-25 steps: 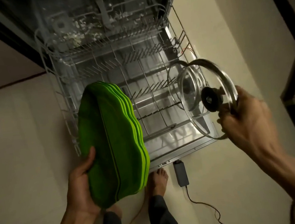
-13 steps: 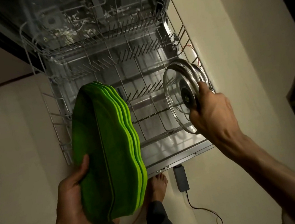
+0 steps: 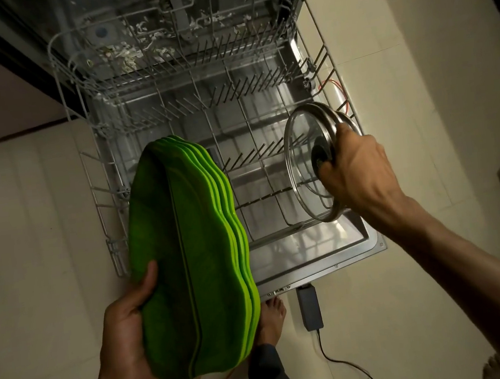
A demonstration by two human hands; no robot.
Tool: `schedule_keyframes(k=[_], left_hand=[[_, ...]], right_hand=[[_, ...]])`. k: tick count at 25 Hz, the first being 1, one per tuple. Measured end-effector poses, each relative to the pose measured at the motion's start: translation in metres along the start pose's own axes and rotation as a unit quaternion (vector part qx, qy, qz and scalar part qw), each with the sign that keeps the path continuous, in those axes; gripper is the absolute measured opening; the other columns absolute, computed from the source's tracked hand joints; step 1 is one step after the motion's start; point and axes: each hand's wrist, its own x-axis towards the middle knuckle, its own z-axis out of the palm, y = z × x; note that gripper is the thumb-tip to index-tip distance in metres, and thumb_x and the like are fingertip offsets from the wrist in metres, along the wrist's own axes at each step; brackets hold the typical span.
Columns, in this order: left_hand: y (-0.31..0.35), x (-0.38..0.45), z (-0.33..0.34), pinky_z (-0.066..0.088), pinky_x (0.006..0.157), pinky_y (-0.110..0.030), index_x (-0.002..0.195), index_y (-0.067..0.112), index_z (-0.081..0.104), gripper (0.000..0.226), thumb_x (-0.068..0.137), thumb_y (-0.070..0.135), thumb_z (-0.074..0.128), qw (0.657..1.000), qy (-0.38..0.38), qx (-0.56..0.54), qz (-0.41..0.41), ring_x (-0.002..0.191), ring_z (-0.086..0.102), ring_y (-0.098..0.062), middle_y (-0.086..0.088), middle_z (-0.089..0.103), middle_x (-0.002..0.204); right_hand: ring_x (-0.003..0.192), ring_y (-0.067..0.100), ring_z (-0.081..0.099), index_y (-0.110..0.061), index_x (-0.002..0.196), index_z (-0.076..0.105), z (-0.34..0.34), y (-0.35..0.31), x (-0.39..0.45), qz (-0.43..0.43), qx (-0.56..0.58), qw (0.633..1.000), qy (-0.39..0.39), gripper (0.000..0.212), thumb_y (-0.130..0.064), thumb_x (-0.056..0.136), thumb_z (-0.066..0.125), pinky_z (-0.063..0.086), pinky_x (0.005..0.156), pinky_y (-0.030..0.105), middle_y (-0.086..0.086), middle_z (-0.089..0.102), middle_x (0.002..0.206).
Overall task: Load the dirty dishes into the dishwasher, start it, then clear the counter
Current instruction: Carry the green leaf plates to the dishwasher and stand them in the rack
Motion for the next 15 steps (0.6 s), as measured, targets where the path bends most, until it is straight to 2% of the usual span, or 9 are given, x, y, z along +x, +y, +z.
schedule_keyframes(k=[3,4,7,8,15], left_hand=[[-0.001,-0.002,0.002,0.058,0.059,-0.043,0.101,0.018,0.078,0.084,0.020,0.033,0.097,1.000,-0.015,-0.001,0.004,0.085,0.073,-0.029,-0.009,0.074,0.107],[-0.001,-0.003,0.004,0.058,0.058,-0.043,0.099,0.019,0.079,0.084,0.019,0.033,0.097,1.000,-0.014,0.005,0.005,0.084,0.074,-0.029,-0.009,0.074,0.105],[0.002,-0.003,0.005,0.058,0.053,-0.040,0.091,0.018,0.080,0.058,0.034,0.029,0.088,1.000,-0.005,0.008,0.011,0.077,0.074,-0.027,-0.009,0.075,0.098],[0.002,-0.002,0.004,0.058,0.053,-0.041,0.091,0.018,0.080,0.058,0.035,0.030,0.088,1.000,-0.009,0.006,0.011,0.077,0.074,-0.027,-0.009,0.075,0.098],[0.004,0.002,0.001,0.058,0.059,-0.044,0.101,0.018,0.078,0.091,0.013,0.033,0.099,1.000,-0.006,0.009,0.004,0.084,0.073,-0.030,-0.010,0.074,0.106]], right_hand=[[0.064,0.022,0.060,-0.006,0.098,0.052,0.001,-0.001,0.011,0.004,0.015,0.999,-0.028,0.012,-0.014,0.091,0.058,0.056,0.064,0.044,0.002,0.057,0.074],[0.064,0.020,0.060,-0.005,0.102,0.054,0.003,-0.002,0.012,0.000,0.014,0.999,-0.036,0.015,-0.015,0.092,0.058,0.056,0.063,0.042,0.002,0.058,0.074],[0.064,0.020,0.060,-0.003,0.110,0.054,0.011,-0.006,0.015,-0.025,-0.012,0.998,-0.057,0.021,-0.016,0.094,0.055,0.057,0.064,0.040,0.004,0.059,0.076],[0.065,0.021,0.061,-0.002,0.111,0.054,0.013,-0.007,0.018,-0.026,-0.018,0.997,-0.064,0.021,-0.016,0.094,0.055,0.058,0.065,0.041,0.005,0.059,0.078],[0.074,0.025,0.063,-0.001,0.110,0.055,0.011,-0.009,0.038,-0.007,-0.034,0.996,-0.084,0.025,-0.015,0.090,0.060,0.058,0.072,0.043,0.010,0.061,0.088]])
